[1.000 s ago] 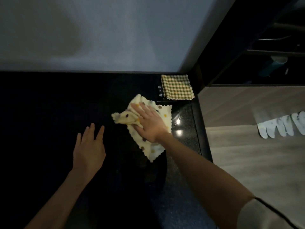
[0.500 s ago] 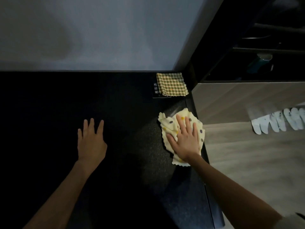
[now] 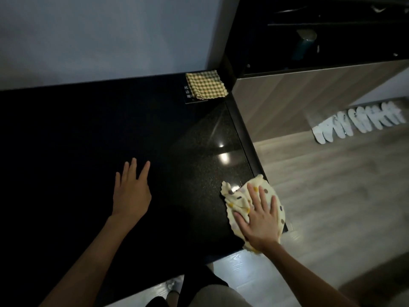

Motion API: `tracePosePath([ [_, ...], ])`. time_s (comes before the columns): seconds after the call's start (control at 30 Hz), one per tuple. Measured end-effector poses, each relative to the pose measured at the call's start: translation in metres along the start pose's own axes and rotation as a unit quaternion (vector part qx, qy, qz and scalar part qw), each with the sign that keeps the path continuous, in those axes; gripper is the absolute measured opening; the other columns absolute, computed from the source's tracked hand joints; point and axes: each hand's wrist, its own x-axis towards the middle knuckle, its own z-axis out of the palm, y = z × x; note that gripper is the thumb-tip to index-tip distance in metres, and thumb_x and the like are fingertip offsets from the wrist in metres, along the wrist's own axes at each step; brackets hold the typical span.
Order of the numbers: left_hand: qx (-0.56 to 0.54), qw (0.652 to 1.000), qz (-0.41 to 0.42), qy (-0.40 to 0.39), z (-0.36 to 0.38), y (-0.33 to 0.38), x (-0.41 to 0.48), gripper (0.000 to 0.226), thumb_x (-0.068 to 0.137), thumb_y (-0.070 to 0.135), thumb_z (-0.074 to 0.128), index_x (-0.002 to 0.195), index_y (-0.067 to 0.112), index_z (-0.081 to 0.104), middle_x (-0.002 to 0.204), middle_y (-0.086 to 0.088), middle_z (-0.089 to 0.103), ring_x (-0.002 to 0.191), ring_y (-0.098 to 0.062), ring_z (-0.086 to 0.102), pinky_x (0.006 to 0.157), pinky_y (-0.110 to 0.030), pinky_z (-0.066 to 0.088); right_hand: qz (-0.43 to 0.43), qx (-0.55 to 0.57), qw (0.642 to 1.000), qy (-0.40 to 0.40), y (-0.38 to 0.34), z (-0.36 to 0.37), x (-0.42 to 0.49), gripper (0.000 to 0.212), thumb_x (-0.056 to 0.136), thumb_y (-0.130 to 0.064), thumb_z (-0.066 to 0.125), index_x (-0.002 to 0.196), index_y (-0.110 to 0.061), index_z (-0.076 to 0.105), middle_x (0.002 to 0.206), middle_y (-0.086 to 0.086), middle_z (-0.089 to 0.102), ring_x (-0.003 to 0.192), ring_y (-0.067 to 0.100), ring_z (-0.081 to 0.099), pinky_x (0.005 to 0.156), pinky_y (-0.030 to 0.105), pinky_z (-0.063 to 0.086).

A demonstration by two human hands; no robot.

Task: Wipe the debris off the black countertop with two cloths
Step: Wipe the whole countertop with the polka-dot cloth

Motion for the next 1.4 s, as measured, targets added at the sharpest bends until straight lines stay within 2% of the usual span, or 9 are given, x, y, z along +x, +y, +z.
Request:
tracePosePath([
  [0.17, -0.006, 1.000, 0.000, -0.012, 0.002, -0.017, -0.015, 0.061, 0.096, 0.022, 0.040, 0.149, 0.028, 0.010, 0.158, -0.012, 0.006, 0.146, -0.026, 0.005, 0.118, -0.045, 0.011, 0.063, 0.007, 0.998, -0.024, -0.041, 0.003, -0.002, 0.073, 0.088, -0.073, 0.001, 0.152, -0.039, 0.010, 0.162, -0.004, -0.006, 0.147, 0.032, -0.017, 0.114, 0.064, -0.002],
  [0.4, -0.007, 0.999, -0.045, 0.011, 0.001, -0.051, -0.027, 0.062, 0.096, 0.022, 0.041, 0.149, 0.031, 0.009, 0.158, -0.012, 0.006, 0.146, -0.026, 0.006, 0.118, -0.045, 0.012, -0.100, 0.016, 0.994, -0.045, -0.144, -0.007, 0.050, 0.076, 0.088, -0.077, 0.018, 0.149, -0.043, -0.012, 0.160, -0.002, -0.018, 0.142, 0.035, -0.028, 0.112, 0.064, -0.012],
  [0.8, 0.022, 0.997, -0.073, 0.022, 0.006, -0.078, -0.032, 0.067, 0.094, 0.023, 0.043, 0.149, 0.035, 0.007, 0.159, -0.006, 0.001, 0.147, -0.024, 0.000, 0.119, -0.047, 0.004, -0.147, 0.004, 0.989, 0.016, -0.235, -0.035, 0.240, 0.070, 0.091, -0.070, 0.009, 0.152, -0.038, -0.006, 0.162, -0.002, -0.010, 0.147, 0.030, -0.016, 0.117, 0.056, -0.008],
  [0.9, 0.028, 0.997, -0.074, 0.021, 0.003, -0.076, -0.032, 0.068, 0.092, 0.021, 0.049, 0.148, 0.034, 0.013, 0.159, -0.007, 0.006, 0.146, -0.025, 0.002, 0.118, -0.049, 0.001, -0.205, -0.020, 0.978, 0.023, -0.235, -0.034, 0.233, 0.066, 0.097, -0.060, 0.011, 0.148, -0.024, 0.032, 0.163, -0.002, -0.006, 0.148, 0.031, -0.011, 0.117, 0.057, 0.000],
  [0.97, 0.028, 0.997, -0.072, 0.020, 0.002, -0.074, -0.031, 0.069, 0.091, 0.021, 0.050, 0.148, 0.034, 0.014, 0.159, -0.007, 0.006, 0.146, -0.025, 0.002, 0.118, -0.049, 0.002, -0.266, -0.018, 0.964, 0.023, -0.230, -0.030, 0.210, 0.070, 0.099, -0.057, 0.014, 0.122, -0.014, 0.065, 0.163, -0.005, -0.003, 0.149, 0.029, -0.009, 0.118, 0.056, 0.001],
  [1.03, 0.026, 0.996, -0.085, 0.028, 0.002, -0.072, -0.032, 0.068, 0.091, 0.019, 0.048, 0.148, 0.033, 0.015, 0.159, -0.006, 0.007, 0.146, -0.024, 0.002, 0.118, -0.050, 0.002, -0.311, -0.023, 0.950, 0.025, -0.220, -0.021, 0.171, 0.063, 0.099, -0.057, 0.019, 0.136, -0.019, 0.052, 0.163, -0.006, -0.001, 0.149, 0.027, -0.010, 0.118, 0.057, 0.004],
  [1.13, 0.031, 0.994, -0.102, 0.035, 0.005, -0.066, -0.036, 0.069, 0.090, 0.016, 0.047, 0.148, 0.034, 0.014, 0.159, -0.006, 0.007, 0.147, -0.024, 0.002, 0.117, -0.054, -0.002, -0.350, -0.021, 0.936, 0.019, -0.192, -0.004, 0.106, 0.065, 0.096, -0.060, 0.030, 0.152, -0.037, 0.006, 0.163, -0.005, 0.003, 0.149, 0.031, -0.006, 0.114, 0.063, 0.007],
  [1.27, 0.000, 0.992, -0.124, 0.038, 0.010, -0.060, -0.038, 0.071, 0.089, 0.013, 0.049, 0.148, 0.033, 0.016, 0.159, -0.006, 0.007, 0.146, -0.024, 0.000, 0.113, -0.057, -0.006, -0.380, -0.045, 0.924, 0.014, -0.140, 0.006, 0.056, 0.069, 0.092, -0.067, 0.034, 0.151, -0.042, 0.011, 0.162, -0.005, 0.008, 0.149, 0.032, 0.001, 0.111, 0.067, 0.010],
  [1.4, -0.014, 0.989, -0.134, 0.059, 0.013, -0.058, -0.036, 0.066, 0.088, 0.010, 0.049, 0.146, 0.031, 0.024, 0.158, -0.008, 0.014, 0.146, -0.025, 0.004, 0.116, -0.056, -0.001, -0.249, -0.052, 0.967, 0.007, -0.077, 0.004, 0.030, 0.069, 0.089, -0.071, 0.032, 0.150, -0.047, 0.012, 0.161, -0.007, 0.011, 0.149, 0.029, 0.000, 0.112, 0.067, 0.009],
])
